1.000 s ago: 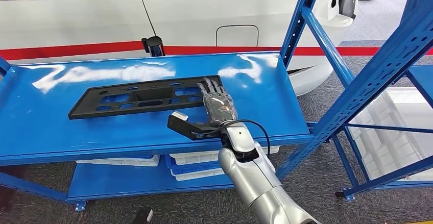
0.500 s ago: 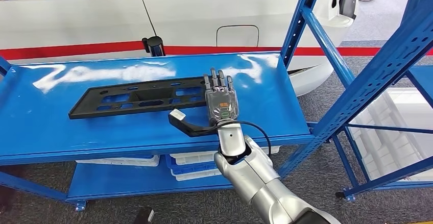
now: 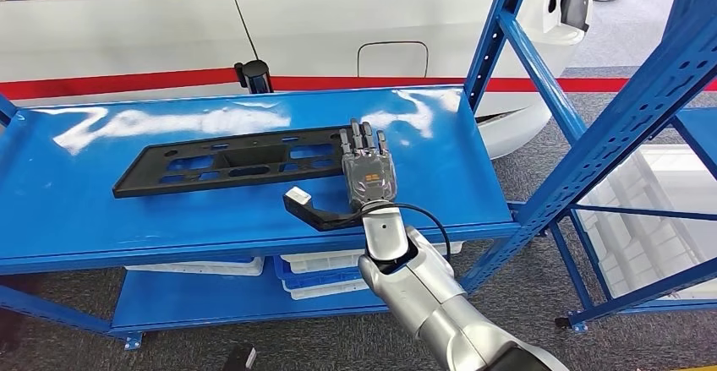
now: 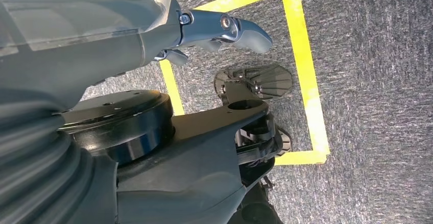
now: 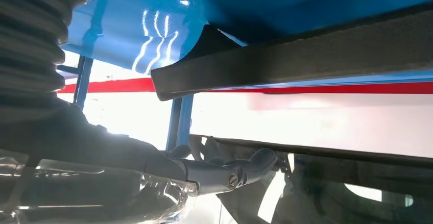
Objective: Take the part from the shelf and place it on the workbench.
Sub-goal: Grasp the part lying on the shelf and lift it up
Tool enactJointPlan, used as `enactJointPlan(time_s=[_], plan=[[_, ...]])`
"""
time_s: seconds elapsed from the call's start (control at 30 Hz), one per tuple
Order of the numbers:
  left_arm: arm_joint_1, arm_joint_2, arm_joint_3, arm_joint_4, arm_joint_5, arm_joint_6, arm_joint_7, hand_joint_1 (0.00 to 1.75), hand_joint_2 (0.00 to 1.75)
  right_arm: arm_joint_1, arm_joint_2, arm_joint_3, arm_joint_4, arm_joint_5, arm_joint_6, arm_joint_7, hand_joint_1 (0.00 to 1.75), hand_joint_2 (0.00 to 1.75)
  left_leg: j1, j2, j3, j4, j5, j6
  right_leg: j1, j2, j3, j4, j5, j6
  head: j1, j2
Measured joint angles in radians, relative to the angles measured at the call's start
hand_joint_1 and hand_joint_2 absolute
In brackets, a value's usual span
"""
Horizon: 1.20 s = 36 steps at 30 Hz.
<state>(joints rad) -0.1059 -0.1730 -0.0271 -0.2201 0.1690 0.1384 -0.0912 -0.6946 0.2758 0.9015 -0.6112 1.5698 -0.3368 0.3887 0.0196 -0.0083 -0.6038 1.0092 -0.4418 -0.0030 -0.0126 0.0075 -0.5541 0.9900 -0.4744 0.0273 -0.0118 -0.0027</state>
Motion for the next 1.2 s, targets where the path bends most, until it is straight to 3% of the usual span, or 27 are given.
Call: enactJointPlan(time_s=[0.67, 0.93, 0.97, 1.07, 1.1, 1.2], plan=[[0.0, -0.003, 0.0, 0.0, 0.002, 0.008, 0.004, 0.0, 1.75, -0.006, 0.003, 0.011, 0.026, 0.001, 0.016, 0.011, 0.0, 1.75, 0.0, 0.0, 0.0, 0.0, 0.0, 0.0, 0.0, 0.0, 0.0, 0.0, 0.0, 0.0, 0.0, 0.0], [0.0, -0.009, -0.032, 0.0, -0.031, -0.021, 0.023, 0.0, 1.75, -0.004, 0.012, 0.0, 0.037, 0.001, -0.013, -0.022, 0.0, 1.75, 0.0, 0.0, 0.001, 0.0, 0.0, 0.0, 0.0, 0.0, 0.0, 0.0, 0.0, 0.0, 0.0, 0.0], [-0.001, -0.009, -0.037, 0.0, -0.032, -0.021, 0.025, 0.0, 1.75, -0.003, 0.012, -0.003, 0.037, 0.001, -0.012, -0.024, 0.33, 1.75, 0.0, 0.0, 0.001, 0.0, 0.0, 0.0, 0.0, 0.0, 0.0, 0.0, 0.0, 0.0, 0.0, 0.0], [-0.003, -0.011, -0.049, 0.0, -0.033, -0.021, 0.033, 0.0, 1.75, 0.0, 0.013, -0.007, 0.036, 0.001, -0.011, -0.027, 1.64, 1.75, 0.0, 0.0, 0.001, 0.0, 0.0, 0.0, 0.0, 0.0, 0.0, 0.0, 0.0, 0.0, 0.0, 0.0], [-0.004, -0.011, -0.051, 0.0, -0.033, -0.021, 0.036, 0.0, 1.75, 0.002, 0.013, -0.009, 0.036, 0.001, -0.011, -0.029, 1.75, 1.75, 0.0, 0.0, 0.001, 0.0, 0.0, 0.0, 0.0, 0.0, 0.0, 0.0, 0.0, 0.0, 0.0, 0.0], [-0.005, -0.013, -0.056, 0.0, -0.032, -0.019, 0.043, 0.0, 1.75, 0.009, 0.013, -0.015, 0.036, 0.001, -0.01, -0.045, 1.75, 1.75, 0.0, 0.0, 0.0, 0.0, 0.0, 0.0, 0.0, 0.0, 0.0, 0.0, 0.0, 0.0, 0.0, 0.0]])
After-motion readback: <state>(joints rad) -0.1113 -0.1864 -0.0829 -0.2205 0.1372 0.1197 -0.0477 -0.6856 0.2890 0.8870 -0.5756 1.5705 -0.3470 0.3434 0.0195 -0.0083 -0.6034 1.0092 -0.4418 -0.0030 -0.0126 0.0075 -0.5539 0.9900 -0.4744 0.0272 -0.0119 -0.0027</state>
